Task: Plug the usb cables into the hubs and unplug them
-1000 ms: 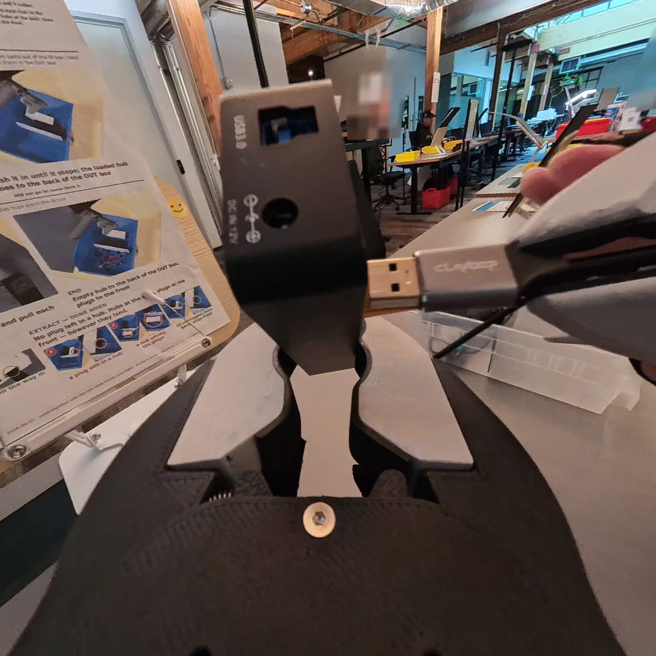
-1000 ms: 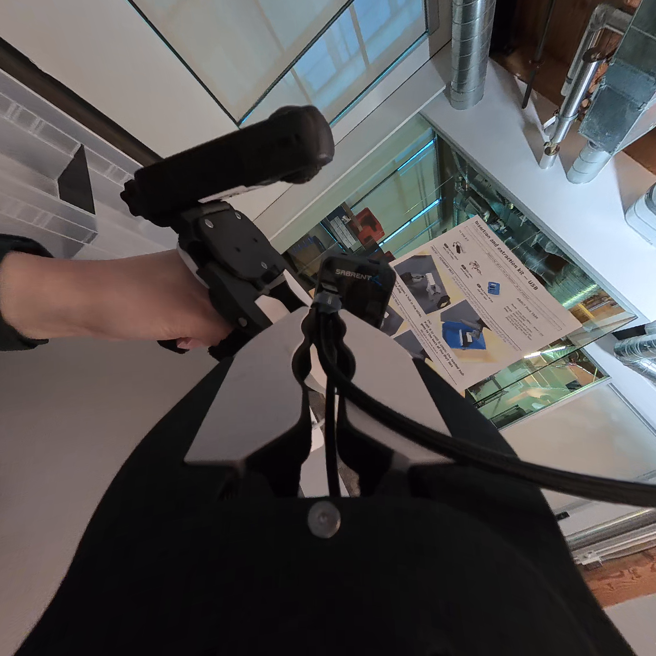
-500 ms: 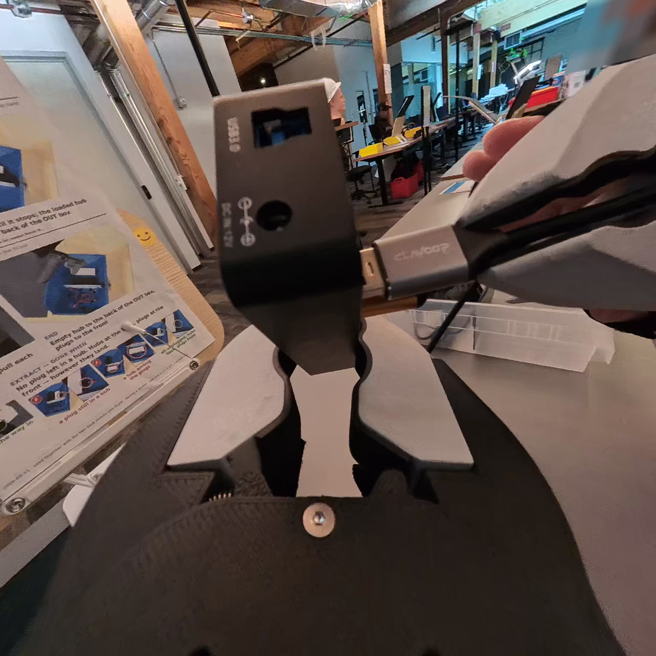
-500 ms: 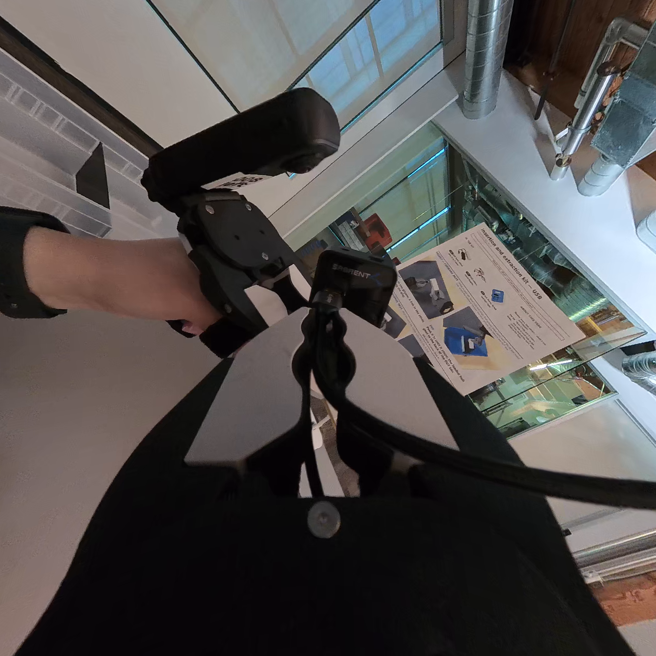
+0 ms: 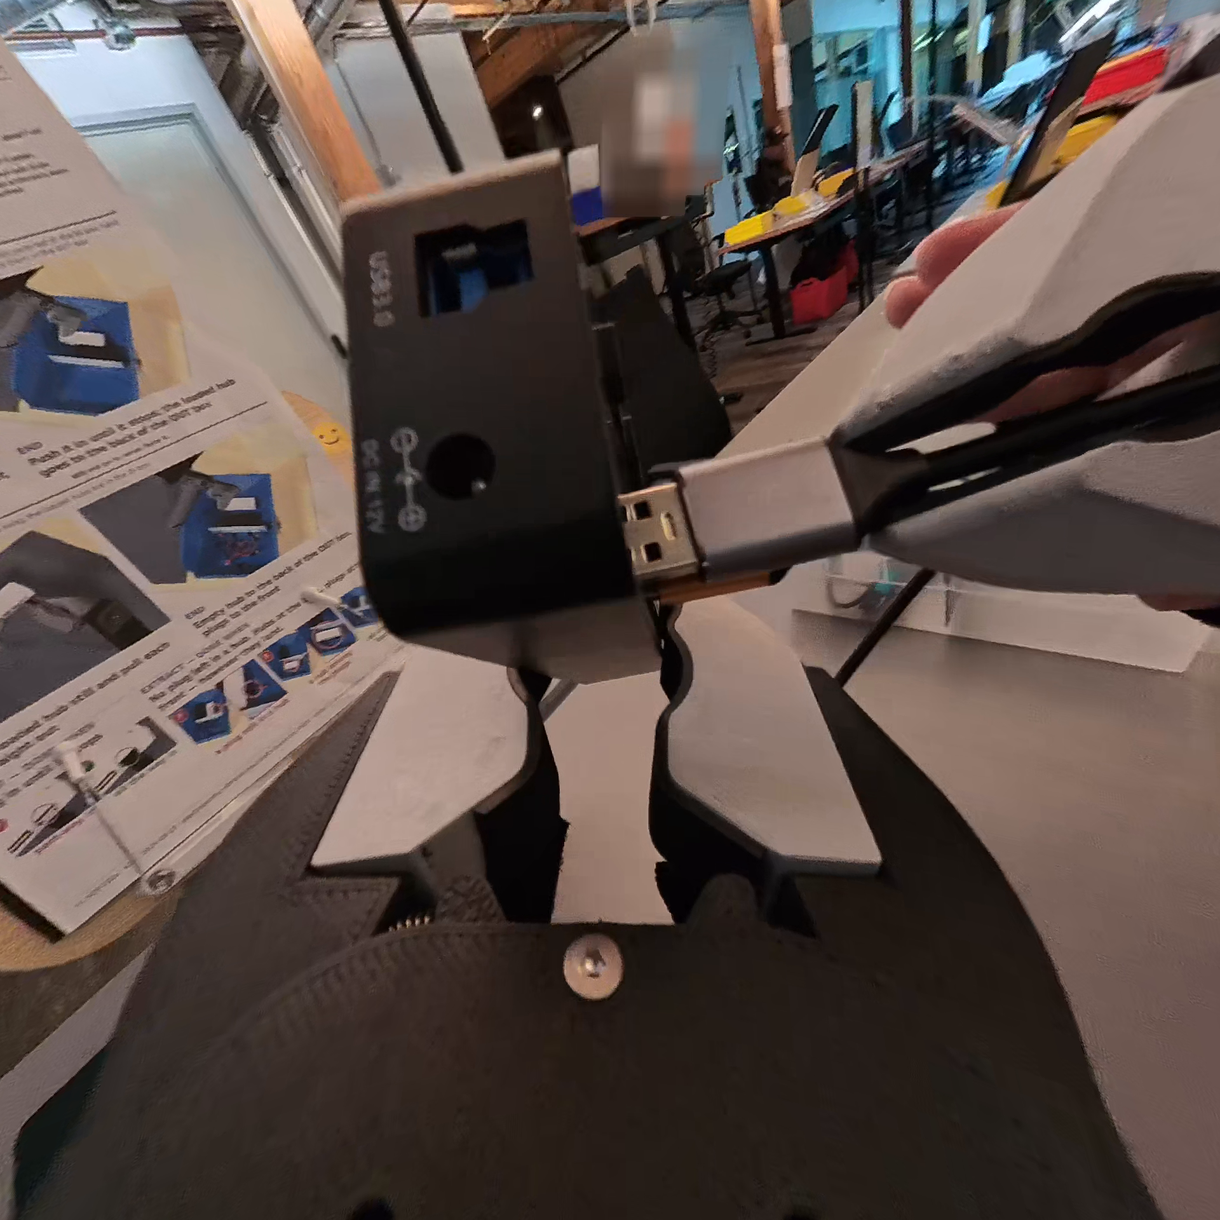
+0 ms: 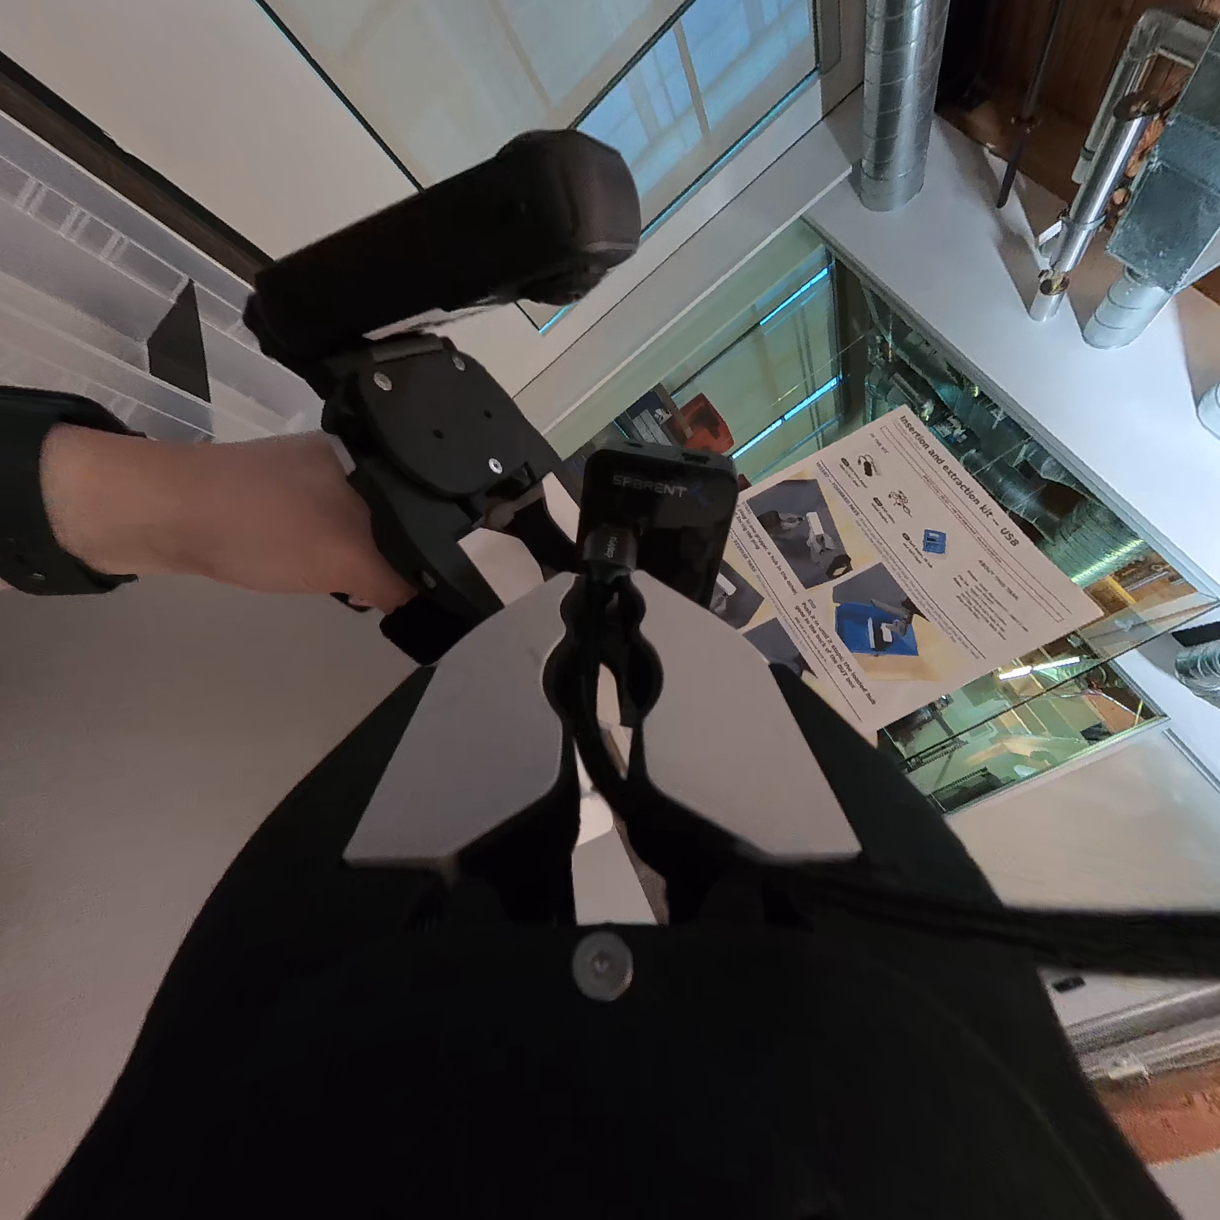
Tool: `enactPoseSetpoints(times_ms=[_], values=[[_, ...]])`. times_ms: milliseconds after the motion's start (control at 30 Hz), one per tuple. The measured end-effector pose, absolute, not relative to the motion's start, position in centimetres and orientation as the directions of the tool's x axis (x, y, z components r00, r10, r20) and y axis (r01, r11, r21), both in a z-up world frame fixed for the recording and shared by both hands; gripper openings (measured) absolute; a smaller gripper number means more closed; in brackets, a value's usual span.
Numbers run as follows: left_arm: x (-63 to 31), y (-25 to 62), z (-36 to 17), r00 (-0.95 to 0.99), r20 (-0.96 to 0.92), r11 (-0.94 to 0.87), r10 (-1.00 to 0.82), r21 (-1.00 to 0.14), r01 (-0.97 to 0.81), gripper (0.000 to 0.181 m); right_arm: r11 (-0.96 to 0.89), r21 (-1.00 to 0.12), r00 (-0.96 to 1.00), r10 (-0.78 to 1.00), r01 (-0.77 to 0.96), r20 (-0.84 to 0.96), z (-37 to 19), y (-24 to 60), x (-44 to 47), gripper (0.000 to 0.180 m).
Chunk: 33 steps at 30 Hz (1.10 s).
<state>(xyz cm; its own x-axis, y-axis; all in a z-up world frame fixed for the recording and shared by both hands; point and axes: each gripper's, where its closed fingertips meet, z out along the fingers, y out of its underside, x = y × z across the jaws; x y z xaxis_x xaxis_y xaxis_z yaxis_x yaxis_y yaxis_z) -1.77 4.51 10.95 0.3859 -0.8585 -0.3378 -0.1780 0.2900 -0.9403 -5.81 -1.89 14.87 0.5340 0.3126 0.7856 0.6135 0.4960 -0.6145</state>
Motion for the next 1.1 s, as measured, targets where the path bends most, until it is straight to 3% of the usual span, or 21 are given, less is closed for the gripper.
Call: enactPoseSetpoints(times_ms=[33, 1100], values=[[-1.8, 4.6, 11.0, 0.398, -0.341, 0.289, -0.852, -0.939, -0.186, 0.028, 0.492, -0.619, 0.54, 0.312, 0.613, 0.782, 14.9, -1.8, -5.7, 0.009], [-3.4, 6.8, 10.9, 0.576, -0.432, 0.261, -0.694, -0.896, -0.358, 0.029, 0.464, -0.726, 0.623, 0.384, 0.507, 0.681, 14.6, -0.6, -5.3, 0.01]])
